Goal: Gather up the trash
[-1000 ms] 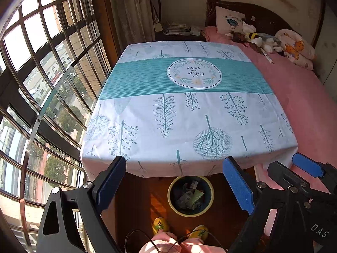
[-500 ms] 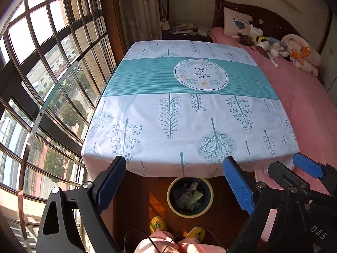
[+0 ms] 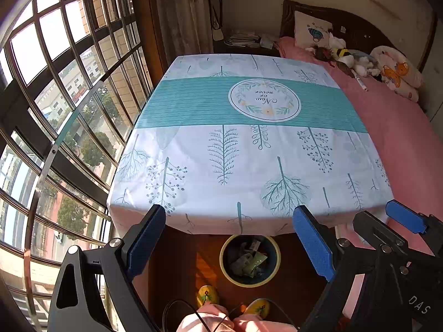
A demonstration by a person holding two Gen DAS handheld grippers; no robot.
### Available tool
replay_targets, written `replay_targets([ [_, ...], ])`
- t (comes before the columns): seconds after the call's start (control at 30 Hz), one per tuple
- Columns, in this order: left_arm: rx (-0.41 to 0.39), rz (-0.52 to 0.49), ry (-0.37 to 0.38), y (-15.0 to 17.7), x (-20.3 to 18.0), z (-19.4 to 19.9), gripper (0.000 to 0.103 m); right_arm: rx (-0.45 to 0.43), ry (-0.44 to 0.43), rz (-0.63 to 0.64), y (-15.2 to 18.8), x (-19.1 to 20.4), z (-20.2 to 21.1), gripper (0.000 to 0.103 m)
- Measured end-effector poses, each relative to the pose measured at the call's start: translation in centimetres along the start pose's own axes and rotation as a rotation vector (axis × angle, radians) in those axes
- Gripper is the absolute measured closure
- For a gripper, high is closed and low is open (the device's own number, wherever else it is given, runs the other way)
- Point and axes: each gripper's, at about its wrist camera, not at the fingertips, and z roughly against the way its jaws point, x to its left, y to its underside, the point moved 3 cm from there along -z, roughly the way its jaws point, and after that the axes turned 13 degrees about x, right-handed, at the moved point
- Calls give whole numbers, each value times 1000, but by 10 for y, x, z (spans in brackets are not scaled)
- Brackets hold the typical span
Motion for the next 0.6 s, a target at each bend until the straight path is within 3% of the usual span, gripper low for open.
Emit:
replay_targets([
  [0.6, -1, 0, 0, 0, 0, 0, 9, -1, 0, 2, 1, -1, 0, 36],
])
